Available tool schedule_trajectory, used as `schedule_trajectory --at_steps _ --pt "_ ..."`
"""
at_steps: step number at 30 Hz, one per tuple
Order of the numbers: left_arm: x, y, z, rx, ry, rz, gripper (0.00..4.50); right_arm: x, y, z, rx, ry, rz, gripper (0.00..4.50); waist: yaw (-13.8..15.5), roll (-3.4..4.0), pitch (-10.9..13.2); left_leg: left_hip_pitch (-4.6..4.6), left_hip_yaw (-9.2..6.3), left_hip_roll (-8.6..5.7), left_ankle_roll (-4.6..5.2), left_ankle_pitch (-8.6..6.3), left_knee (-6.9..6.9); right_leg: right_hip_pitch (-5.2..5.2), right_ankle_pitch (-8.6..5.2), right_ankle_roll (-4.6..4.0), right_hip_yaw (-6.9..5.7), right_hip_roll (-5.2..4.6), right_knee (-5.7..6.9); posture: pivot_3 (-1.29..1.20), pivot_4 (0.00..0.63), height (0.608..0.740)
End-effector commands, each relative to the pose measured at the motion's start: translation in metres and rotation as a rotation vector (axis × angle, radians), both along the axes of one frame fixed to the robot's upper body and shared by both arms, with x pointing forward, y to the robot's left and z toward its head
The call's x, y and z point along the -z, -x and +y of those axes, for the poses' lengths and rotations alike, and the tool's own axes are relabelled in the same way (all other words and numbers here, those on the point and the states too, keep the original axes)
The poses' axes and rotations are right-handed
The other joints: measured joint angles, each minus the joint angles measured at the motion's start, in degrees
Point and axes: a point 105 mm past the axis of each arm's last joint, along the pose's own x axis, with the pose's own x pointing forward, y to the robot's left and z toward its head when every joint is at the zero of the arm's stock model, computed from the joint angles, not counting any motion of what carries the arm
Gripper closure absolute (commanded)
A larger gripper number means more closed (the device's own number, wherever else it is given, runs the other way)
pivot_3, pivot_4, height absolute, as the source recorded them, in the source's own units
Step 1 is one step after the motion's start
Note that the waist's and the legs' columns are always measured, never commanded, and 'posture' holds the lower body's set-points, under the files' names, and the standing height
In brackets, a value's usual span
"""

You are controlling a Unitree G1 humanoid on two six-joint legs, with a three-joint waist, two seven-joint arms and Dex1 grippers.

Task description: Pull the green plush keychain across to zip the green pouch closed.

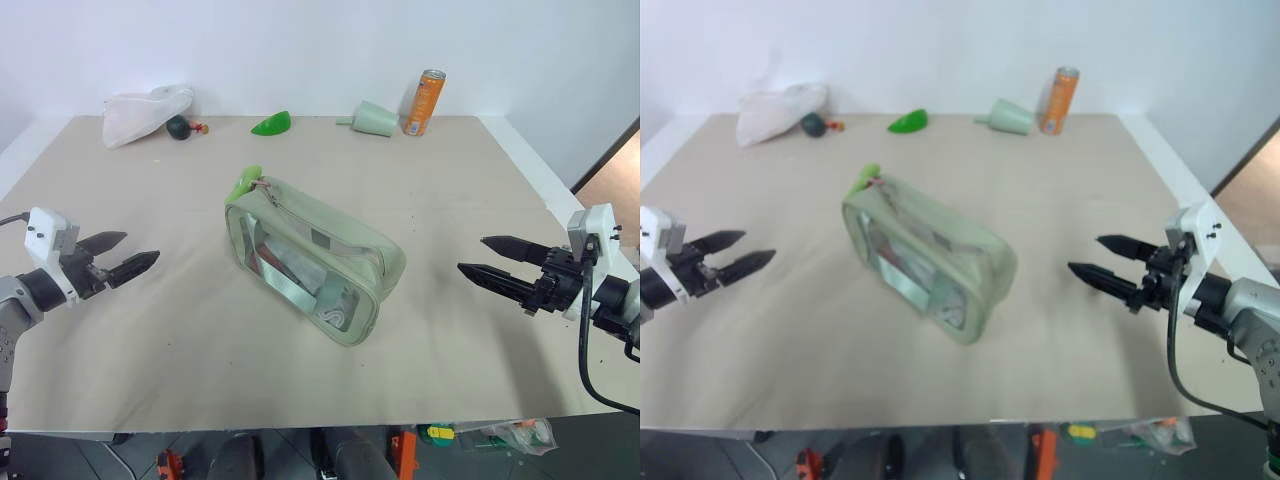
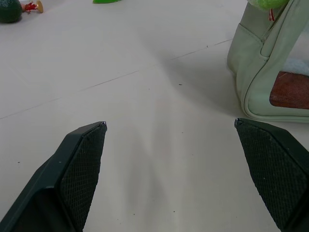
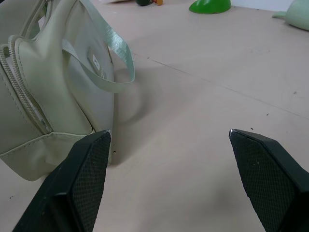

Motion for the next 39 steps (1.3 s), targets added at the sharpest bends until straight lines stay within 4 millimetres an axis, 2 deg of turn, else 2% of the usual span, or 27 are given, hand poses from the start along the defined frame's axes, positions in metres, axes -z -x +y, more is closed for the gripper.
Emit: schedule_trajectory --at_steps 1,3,7,11,16,22,24,27,39 --pt "-0.023 0.004 -0.012 0.083 0.015 -0.054 0.10 -0.027 0.004 0.008 -0.028 -0.011 -0.074 0.46 -0.01 0.00 0.00 0.00 0.00 0.00 0.00 0.00 0.00 0.00 0.00 0.00 0.00 0.00 0.00 0.00 0.150 0.740" --pt "-0.039 0.009 -0.028 0.179 0.067 -0.097 0.10 -0.041 0.005 0.024 -0.087 -0.079 -0.076 0.46 -0.09 0.02 0.01 0.00 0.02 0.00 0.00 0.00 0.00 -0.01 0.01 0.01 0.02 0.00 0.01 0.00 0.150 0.740" --pt "-0.055 0.015 -0.043 0.257 0.121 -0.147 0.10 -0.051 0.018 0.056 -0.226 -0.108 -0.046 0.46 0.01 -0.01 0.01 0.00 -0.07 0.02 -0.03 0.02 0.04 0.02 0.05 0.07 -0.06 0.04 0.02 0.00 0.150 0.740" --pt "-0.054 0.028 -0.060 0.358 0.134 -0.139 0.10 -0.053 0.034 0.075 -0.335 -0.099 -0.007 0.46 0.01 0.00 0.01 0.00 -0.06 0.02 -0.04 0.02 -0.07 0.02 -0.03 0.05 -0.04 0.02 -0.02 0.00 0.150 0.740" --pt "-0.050 0.052 -0.078 0.514 0.151 -0.061 0.10 -0.049 0.067 0.105 -0.540 -0.031 0.047 0.46 0.01 -0.01 0.01 -0.07 -0.08 0.02 -0.05 0.01 -0.09 0.00 -0.04 0.06 -0.07 0.00 -0.13 0.00 0.150 0.740" --pt "-0.043 0.063 -0.086 0.583 0.147 -0.019 0.10 -0.044 0.076 0.122 -0.623 -0.001 0.062 0.46 0.02 -0.01 0.01 -0.02 -0.09 0.02 -0.04 0.03 0.00 0.05 0.01 0.12 -0.10 -0.01 -0.13 0.00 0.150 0.740" --pt "-0.042 0.064 -0.088 0.592 0.150 -0.017 0.10 -0.038 0.076 0.127 -0.637 0.028 0.064 0.46 0.03 -0.01 0.00 -0.01 -0.09 0.03 -0.04 0.03 0.03 0.06 0.02 0.14 -0.11 -0.01 -0.13 0.00 0.150 0.740" --pt "-0.042 0.066 -0.092 0.611 0.162 -0.015 0.10 -0.025 0.060 0.129 -0.584 0.100 0.040 0.46 0.01 -0.02 0.00 -0.01 -0.09 0.03 -0.04 0.03 0.03 0.07 0.02 0.14 -0.12 -0.01 -0.14 0.00 0.150 0.740" --pt "-0.049 0.073 -0.099 0.646 0.190 -0.049 0.10 -0.030 0.040 0.125 -0.555 0.132 -0.043 0.46 0.04 -0.01 0.00 -0.05 -0.08 0.02 -0.04 0.03 0.02 0.04 0.00 0.11 -0.11 -0.03 -0.14 0.00 0.150 0.740"
